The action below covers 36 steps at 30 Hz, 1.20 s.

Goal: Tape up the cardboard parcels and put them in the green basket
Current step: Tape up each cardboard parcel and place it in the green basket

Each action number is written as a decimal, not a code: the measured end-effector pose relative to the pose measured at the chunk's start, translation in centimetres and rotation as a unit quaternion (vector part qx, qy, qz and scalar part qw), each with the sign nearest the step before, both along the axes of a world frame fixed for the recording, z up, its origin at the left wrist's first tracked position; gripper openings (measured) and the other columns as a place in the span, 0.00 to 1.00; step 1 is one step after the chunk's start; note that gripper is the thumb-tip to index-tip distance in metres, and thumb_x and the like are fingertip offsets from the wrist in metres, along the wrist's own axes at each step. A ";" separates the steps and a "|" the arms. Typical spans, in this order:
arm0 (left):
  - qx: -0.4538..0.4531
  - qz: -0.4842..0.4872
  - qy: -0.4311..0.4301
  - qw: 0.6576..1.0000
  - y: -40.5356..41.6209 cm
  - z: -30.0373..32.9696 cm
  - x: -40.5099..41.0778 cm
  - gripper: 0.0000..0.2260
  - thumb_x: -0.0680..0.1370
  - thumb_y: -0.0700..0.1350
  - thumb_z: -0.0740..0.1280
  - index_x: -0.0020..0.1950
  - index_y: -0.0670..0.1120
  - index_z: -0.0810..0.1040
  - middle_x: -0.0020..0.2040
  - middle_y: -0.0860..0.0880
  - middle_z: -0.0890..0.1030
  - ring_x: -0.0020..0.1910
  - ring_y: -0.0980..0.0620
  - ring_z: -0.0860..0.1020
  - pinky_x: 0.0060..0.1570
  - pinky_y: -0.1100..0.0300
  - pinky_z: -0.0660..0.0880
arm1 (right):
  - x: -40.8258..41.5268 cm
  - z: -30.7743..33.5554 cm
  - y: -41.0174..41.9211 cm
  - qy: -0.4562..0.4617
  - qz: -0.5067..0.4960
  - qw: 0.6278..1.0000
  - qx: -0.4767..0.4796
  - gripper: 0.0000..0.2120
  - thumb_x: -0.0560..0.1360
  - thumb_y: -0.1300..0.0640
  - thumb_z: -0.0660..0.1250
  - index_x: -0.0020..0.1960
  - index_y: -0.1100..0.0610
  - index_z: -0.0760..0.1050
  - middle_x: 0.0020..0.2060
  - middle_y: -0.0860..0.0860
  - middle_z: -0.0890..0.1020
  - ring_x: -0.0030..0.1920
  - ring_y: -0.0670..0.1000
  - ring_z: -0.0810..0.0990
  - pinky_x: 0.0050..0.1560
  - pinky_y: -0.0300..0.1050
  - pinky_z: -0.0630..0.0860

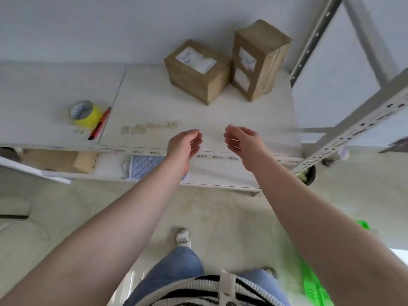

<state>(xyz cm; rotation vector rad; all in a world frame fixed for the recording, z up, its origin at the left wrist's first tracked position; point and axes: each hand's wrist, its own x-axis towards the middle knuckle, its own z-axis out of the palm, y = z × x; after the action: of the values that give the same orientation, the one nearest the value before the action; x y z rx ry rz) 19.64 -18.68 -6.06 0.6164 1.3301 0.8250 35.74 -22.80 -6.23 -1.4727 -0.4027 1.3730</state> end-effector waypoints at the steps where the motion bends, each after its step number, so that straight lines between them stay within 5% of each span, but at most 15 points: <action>1: -0.002 0.004 -0.001 1.000 1.7 0.3 -0.9 0.05 0.79 0.40 0.66 0.44 0.45 0.80 0.40 0.49 0.82 0.39 0.54 0.80 0.39 0.65 0.76 | -1.5 0.1 1.7 -0.003 -0.010 1.000 -0.003 0.07 0.75 0.54 0.72 0.46 0.57 0.78 0.40 0.52 0.82 0.40 0.49 0.80 0.45 0.40 0.78; 11: -0.080 -0.011 0.025 0.996 13.4 2.3 -2.9 0.10 0.77 0.48 0.71 0.42 0.44 0.75 0.38 0.48 0.75 0.36 0.52 0.74 0.45 0.60 0.78 | -5.9 0.7 12.3 -0.086 -0.102 0.986 -0.103 0.14 0.73 0.47 0.73 0.48 0.55 0.75 0.42 0.51 0.78 0.44 0.51 0.78 0.53 0.46 0.80; 14: -0.078 -0.020 0.051 0.995 16.2 2.3 -2.0 0.14 0.76 0.52 0.71 0.52 0.42 0.76 0.43 0.47 0.74 0.36 0.53 0.73 0.56 0.55 0.77 | -4.8 0.8 15.7 -0.110 -0.097 0.980 -0.132 0.20 0.73 0.42 0.71 0.53 0.56 0.72 0.43 0.50 0.75 0.46 0.51 0.76 0.59 0.50 0.77; 16: -0.069 -0.027 0.068 0.995 17.7 2.2 -1.5 0.20 0.76 0.54 0.71 0.60 0.41 0.74 0.43 0.48 0.73 0.37 0.53 0.72 0.54 0.55 0.77 | -4.1 0.7 17.9 -0.108 -0.092 0.979 -0.147 0.23 0.72 0.39 0.70 0.53 0.56 0.70 0.45 0.50 0.75 0.50 0.50 0.76 0.59 0.50 0.75; 21: -0.071 -0.056 0.085 0.992 20.5 1.5 -0.1 0.27 0.75 0.59 0.70 0.67 0.43 0.71 0.49 0.47 0.72 0.45 0.50 0.74 0.41 0.60 0.71 | -3.0 0.2 22.2 -0.132 -0.067 0.974 -0.169 0.32 0.71 0.33 0.67 0.63 0.56 0.70 0.46 0.49 0.75 0.41 0.49 0.73 0.36 0.44 0.72; 24: -0.080 -0.080 0.083 0.990 21.4 0.8 1.1 0.31 0.75 0.61 0.69 0.71 0.44 0.69 0.53 0.48 0.74 0.50 0.49 0.73 0.49 0.58 0.71 | -2.7 -1.1 23.5 -0.139 -0.067 0.973 -0.170 0.28 0.73 0.36 0.67 0.57 0.60 0.73 0.44 0.51 0.77 0.42 0.51 0.76 0.53 0.49 0.77; 27: -0.090 -0.088 0.054 0.991 21.6 0.8 1.9 0.34 0.73 0.64 0.69 0.73 0.47 0.67 0.64 0.49 0.73 0.55 0.49 0.71 0.58 0.57 0.72 | -3.4 -1.6 23.4 -0.132 -0.063 0.977 -0.155 0.25 0.76 0.41 0.67 0.61 0.61 0.74 0.54 0.57 0.81 0.50 0.57 0.80 0.57 0.53 0.76; 30: -0.094 -0.065 0.016 0.993 21.6 1.0 1.8 0.35 0.70 0.69 0.68 0.67 0.47 0.72 0.57 0.54 0.78 0.52 0.51 0.76 0.49 0.61 0.71 | -6.2 -1.4 21.9 -0.138 -0.043 0.982 -0.124 0.19 0.77 0.42 0.65 0.56 0.58 0.76 0.48 0.55 0.82 0.45 0.53 0.80 0.45 0.47 0.76; 32: -0.081 0.005 0.000 0.997 21.5 1.5 0.9 0.29 0.70 0.66 0.71 0.58 0.45 0.74 0.44 0.54 0.83 0.40 0.55 0.81 0.37 0.66 0.75 | -9.4 -1.3 20.4 -0.133 -0.046 0.989 -0.055 0.14 0.79 0.47 0.65 0.51 0.58 0.77 0.41 0.52 0.82 0.36 0.48 0.77 0.36 0.40 0.72; 34: -0.055 0.084 0.024 0.995 21.7 1.4 -0.6 0.29 0.69 0.61 0.75 0.60 0.44 0.73 0.47 0.49 0.83 0.41 0.50 0.82 0.39 0.57 0.80 | -12.5 -1.0 19.4 -0.118 -0.041 0.992 -0.008 0.11 0.78 0.51 0.66 0.52 0.59 0.78 0.42 0.51 0.82 0.40 0.48 0.78 0.42 0.39 0.74; 36: -0.025 0.105 0.050 0.993 21.8 2.0 -3.0 0.28 0.70 0.60 0.76 0.60 0.44 0.74 0.46 0.50 0.82 0.40 0.51 0.81 0.34 0.58 0.78 | -14.4 -0.3 19.4 -0.103 -0.042 0.994 -0.011 0.17 0.78 0.51 0.66 0.62 0.59 0.75 0.56 0.52 0.81 0.55 0.52 0.79 0.59 0.47 0.75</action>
<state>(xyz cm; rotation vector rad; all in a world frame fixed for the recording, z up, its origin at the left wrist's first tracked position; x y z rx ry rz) 16.68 3.10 -4.06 0.4897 1.5214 0.9369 21.37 -3.38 -6.57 -1.6380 -0.4515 1.1671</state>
